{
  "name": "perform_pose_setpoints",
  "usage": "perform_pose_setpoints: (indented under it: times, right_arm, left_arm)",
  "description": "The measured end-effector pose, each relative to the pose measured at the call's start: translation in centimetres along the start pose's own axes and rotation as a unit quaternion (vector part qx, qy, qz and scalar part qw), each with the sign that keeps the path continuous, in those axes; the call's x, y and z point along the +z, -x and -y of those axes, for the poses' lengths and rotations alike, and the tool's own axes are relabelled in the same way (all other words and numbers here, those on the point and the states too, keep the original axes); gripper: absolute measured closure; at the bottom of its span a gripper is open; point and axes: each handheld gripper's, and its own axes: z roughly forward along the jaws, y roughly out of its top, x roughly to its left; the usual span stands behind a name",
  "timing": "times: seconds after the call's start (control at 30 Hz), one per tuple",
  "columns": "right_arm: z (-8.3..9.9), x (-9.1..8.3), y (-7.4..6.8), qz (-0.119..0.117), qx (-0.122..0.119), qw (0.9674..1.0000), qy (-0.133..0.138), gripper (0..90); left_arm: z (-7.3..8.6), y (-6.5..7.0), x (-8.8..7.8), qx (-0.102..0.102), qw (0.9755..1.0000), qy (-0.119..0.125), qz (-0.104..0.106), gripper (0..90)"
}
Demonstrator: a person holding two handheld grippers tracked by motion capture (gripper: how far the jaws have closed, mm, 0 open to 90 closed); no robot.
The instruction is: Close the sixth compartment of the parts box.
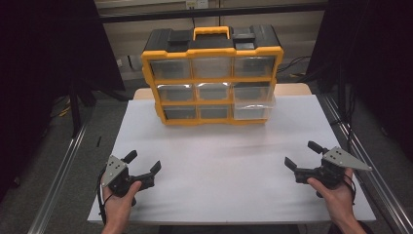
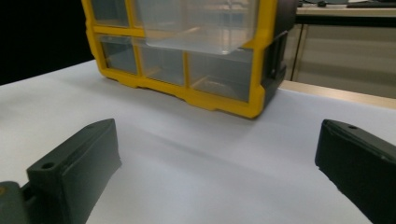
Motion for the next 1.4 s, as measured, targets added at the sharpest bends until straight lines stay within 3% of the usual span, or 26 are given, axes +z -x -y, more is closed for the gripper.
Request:
perform_pose_setpoints:
  times: [0.2, 0.57, 0.73, 1.1, 1.4]
  right_arm:
    - [-0.3, 0.4, -0.7, -0.019, -0.005, 0.9998, 0.007, 0.0]
    - [-0.8, 1.6, -2.9, -0.076, -0.017, 0.9969, 0.009, 0.0]
    - [-1.0, 1.8, -3.4, -0.083, -0.01, 0.9964, 0.014, 0.4]
    - [-1.7, 3.4, -4.3, -0.103, -0.013, 0.9944, 0.02, 0.4]
    - [-2.4, 4.8, -4.9, -0.122, -0.021, 0.992, 0.025, 0.4]
  left_arm:
    - [0.0, -0.1, -0.2, 0.001, 1.0, -0.002, 0.002, 3.8]
    - [0.1, 0.2, 0.1, -0.001, 1.0, -0.007, 0.004, 3.9]
    - [0.1, 0.1, 0.1, 0.003, 1.0, -0.005, 0.005, 3.8]
    - [0.1, 0.1, 0.1, -0.008, 0.9999, -0.004, 0.007, 3.9]
    - [0.1, 0.2, 0.1, -0.005, 1.0, -0.002, 0.004, 3.9]
